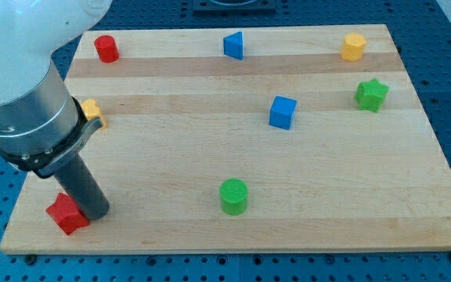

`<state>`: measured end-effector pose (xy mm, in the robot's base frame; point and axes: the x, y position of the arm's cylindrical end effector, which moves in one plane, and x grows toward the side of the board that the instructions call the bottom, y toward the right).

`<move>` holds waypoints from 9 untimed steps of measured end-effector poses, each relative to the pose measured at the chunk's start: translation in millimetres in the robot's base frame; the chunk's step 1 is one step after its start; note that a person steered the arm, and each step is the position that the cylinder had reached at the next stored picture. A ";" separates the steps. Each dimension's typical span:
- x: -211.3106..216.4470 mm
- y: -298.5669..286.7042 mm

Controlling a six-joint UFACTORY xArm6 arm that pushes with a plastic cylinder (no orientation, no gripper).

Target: Slide the cube to the bottom left of the green star

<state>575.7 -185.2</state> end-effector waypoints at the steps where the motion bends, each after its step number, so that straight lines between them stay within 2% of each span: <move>1: -2.6 40.8; 2: -11.4 72.8; 4: -38.1 80.6; 6: -134.2 91.9; 7: -186.8 115.8; 8: -216.3 140.1; 9: -197.5 158.6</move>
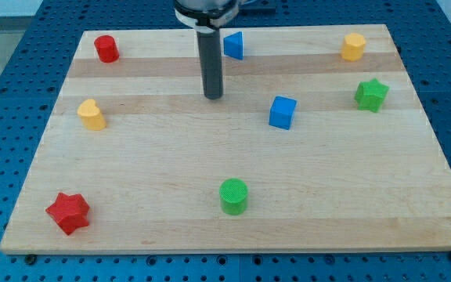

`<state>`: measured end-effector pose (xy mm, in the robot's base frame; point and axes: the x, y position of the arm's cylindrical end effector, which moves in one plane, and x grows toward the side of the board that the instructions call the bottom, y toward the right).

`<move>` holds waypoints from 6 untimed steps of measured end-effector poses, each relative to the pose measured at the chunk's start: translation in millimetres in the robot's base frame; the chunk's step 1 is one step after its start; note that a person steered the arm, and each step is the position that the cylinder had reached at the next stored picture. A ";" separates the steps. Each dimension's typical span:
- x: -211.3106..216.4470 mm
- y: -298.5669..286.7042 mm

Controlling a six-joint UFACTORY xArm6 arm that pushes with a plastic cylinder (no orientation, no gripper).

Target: Slide the cube to the bottom left of the green star

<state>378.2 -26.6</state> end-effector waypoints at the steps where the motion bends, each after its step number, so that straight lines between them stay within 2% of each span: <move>1: 34.3 24.8; 2: 59.9 64.3; 4: 22.4 71.2; 6: 52.3 137.1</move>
<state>430.5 110.5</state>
